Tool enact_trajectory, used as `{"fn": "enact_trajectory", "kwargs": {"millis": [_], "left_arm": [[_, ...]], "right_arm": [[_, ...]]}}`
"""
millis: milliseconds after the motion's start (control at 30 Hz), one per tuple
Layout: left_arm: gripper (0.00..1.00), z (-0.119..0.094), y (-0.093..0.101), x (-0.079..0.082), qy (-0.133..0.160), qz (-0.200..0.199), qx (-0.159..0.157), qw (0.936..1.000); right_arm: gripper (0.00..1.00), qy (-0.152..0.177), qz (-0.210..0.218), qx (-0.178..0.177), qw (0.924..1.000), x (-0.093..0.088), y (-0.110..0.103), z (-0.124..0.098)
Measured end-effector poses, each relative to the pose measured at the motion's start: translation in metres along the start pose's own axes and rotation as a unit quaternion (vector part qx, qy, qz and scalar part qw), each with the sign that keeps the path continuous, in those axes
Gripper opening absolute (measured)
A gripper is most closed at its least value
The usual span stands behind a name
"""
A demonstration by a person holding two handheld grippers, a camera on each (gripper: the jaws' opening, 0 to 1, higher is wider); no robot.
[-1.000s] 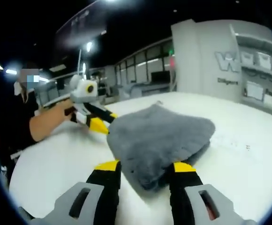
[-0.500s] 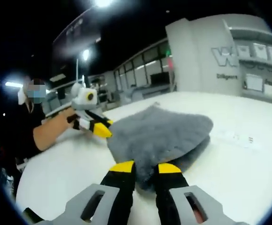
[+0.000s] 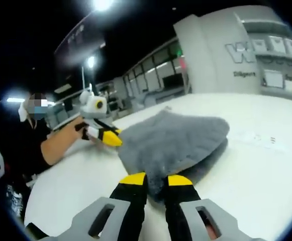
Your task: Open the folded towel by lifting each exposed corner and separating the folded layers until the towel lies flat within the target outline without major curled edges
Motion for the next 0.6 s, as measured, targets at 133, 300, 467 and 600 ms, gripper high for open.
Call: {"fn": "enact_trajectory", "kwargs": {"millis": [133, 300, 467, 600], "left_arm": [[0.07, 0.000, 0.005, -0.001, -0.006, -0.002, 0.002, 1.0000], [0.07, -0.005, 0.014, -0.003, -0.011, 0.034, 0.030, 0.9989], [0.06, -0.006, 0.026, -0.010, -0.003, 0.040, 0.038, 0.9985], [0.06, -0.008, 0.032, -0.015, 0.007, 0.026, 0.040, 0.9988]], "right_arm": [[0.08, -0.002, -0.004, -0.003, 1.0000, 0.000, -0.003, -0.004], [0.07, 0.003, -0.017, -0.001, 0.9998, -0.002, -0.015, -0.010], [0.07, 0.000, -0.015, -0.012, 0.9998, -0.006, -0.017, -0.015], [0.07, -0.005, -0.014, -0.015, 0.9998, -0.010, -0.024, -0.021]]}}
Point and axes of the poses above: the point that each gripper's makers call its tool centre point, and the gripper's own axes: z roughly forward along the fingers, y roughly to its right, x roughly out of its top, the point moved 4 cm from there along -z, roughly backward along the fingers, and after that the axes turned 9 degrees about -x, right-handed, at the moved point
